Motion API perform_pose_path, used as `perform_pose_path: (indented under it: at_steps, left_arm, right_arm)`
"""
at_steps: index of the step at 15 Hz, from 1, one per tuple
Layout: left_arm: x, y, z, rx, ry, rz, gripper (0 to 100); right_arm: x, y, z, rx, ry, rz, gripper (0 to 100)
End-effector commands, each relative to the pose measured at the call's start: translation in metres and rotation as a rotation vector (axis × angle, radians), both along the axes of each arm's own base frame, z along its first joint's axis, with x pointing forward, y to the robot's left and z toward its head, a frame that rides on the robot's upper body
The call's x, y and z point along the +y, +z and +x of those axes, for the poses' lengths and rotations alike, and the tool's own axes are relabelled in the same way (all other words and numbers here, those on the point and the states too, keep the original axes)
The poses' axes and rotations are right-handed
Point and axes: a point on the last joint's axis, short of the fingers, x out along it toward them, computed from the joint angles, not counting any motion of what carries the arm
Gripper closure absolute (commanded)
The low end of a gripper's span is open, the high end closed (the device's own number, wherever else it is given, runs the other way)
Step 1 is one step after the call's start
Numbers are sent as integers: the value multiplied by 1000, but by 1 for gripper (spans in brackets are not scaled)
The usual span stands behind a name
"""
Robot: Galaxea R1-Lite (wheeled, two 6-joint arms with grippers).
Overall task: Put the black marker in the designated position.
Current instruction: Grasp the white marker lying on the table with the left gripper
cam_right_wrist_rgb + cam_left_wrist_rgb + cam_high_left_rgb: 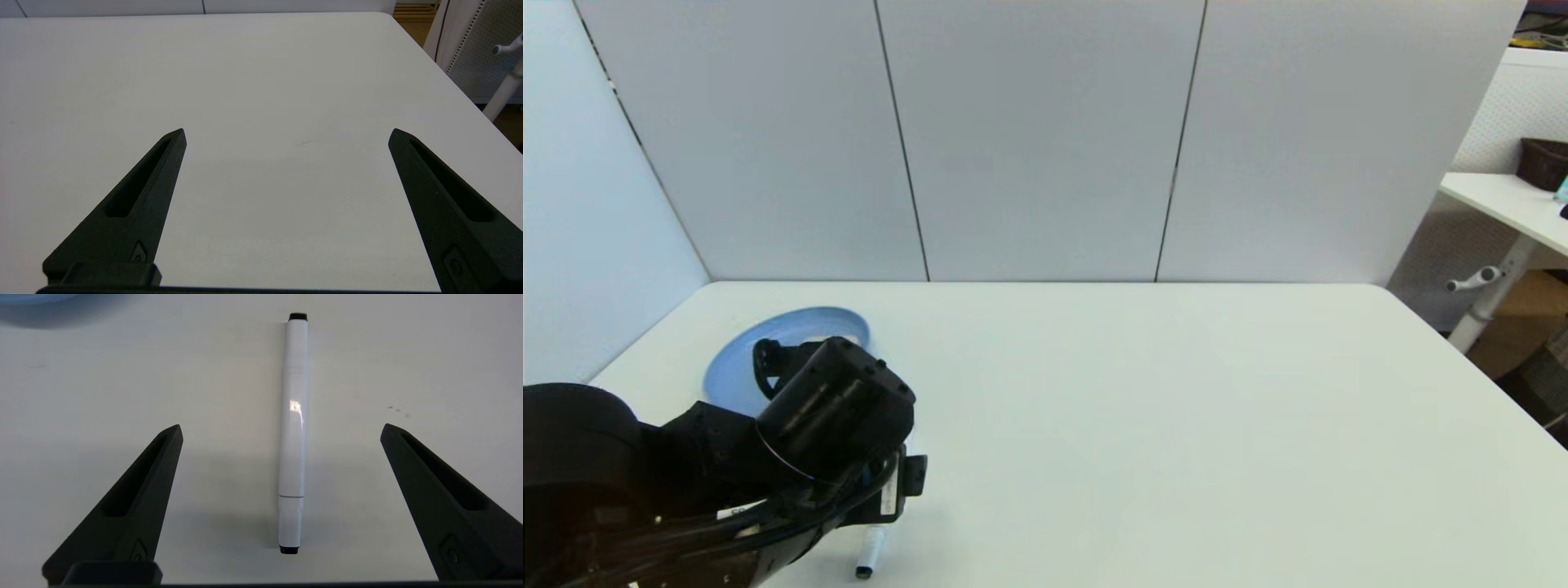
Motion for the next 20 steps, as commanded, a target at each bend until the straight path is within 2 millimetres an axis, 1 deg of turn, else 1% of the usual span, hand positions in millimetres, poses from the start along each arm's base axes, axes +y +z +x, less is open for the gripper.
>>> perform_pose_path:
  at_steps: [1,5,12,13,18,20]
  left_arm:
    - [0,-11,-1,21,1,22,0]
    - [-3,-16,-1,70,-32,3,0]
    - [-5,-21,1,83,-29,17,0]
    - [-5,-21,2,84,-28,17,100]
    - [-5,-24,2,95,-26,25,100]
    - [-2,-31,-1,117,-25,43,100]
  right_arm:
    - [0,0,0,0,1,0,0]
    - [0,0,0,0,-1,0,0]
    - [0,0,0,0,1,0,0]
    - [0,0,0,0,-1,0,0]
    - [0,0,0,0,1,0,0]
    - [0,0,0,0,1,0,0]
